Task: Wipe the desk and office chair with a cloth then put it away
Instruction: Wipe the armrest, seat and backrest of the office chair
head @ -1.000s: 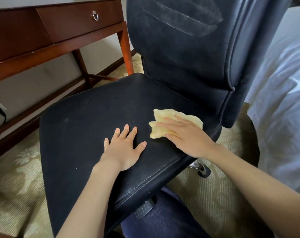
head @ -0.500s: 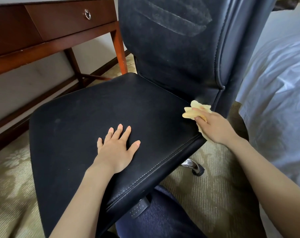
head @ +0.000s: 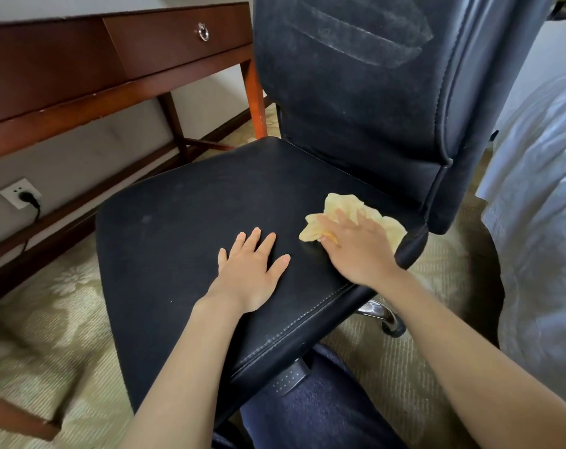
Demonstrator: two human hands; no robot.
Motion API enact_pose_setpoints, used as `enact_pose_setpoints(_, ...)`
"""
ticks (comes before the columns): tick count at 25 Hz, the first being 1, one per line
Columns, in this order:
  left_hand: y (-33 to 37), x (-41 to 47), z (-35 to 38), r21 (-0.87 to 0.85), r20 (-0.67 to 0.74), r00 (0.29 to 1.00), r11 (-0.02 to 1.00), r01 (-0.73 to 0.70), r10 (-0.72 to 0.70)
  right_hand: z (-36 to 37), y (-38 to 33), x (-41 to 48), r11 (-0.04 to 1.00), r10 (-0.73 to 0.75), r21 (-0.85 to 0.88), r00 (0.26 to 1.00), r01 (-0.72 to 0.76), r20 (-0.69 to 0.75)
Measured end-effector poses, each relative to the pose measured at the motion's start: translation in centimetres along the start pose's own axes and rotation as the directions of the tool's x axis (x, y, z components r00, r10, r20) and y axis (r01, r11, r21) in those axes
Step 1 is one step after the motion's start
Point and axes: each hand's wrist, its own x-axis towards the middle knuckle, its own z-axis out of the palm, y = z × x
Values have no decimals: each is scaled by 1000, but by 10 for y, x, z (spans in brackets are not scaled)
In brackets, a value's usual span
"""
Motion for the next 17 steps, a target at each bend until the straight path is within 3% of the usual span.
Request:
enact_pose_setpoints(4, -36, -23, -15, -71, -176, 982, 993, -89, 75, 3, -56, -22, 968, -246, 58, 969, 244, 27)
enact_pose_setpoints(8, -87, -60, -19, -6, -343, 933, 993, 116, -111, 8, -115, -53, 847, -520, 136, 854, 513, 15)
enact_pose_setpoints(10, -109, -77, -16, -28, -334, 901, 958, 284, -276, 13, -141, -67, 738, -670, 146, 742, 659, 35)
enact_pose_setpoints(13, -128, -93, -9, -49, -273, 827, 866, 498, -491, 15, -151, -73, 639, -768, 149, 638, 755, 58)
enact_pose_setpoints(16, -128, -97, -2, -118, -237, 802, 836, 536, -548, 8, -128, -68, 554, -830, 169, 555, 815, 50)
enact_pose_setpoints(17, -127, -97, 0, -133, -240, 802, 836, 532, -548, 6, -117, -65, 556, -828, 202, 559, 806, 47)
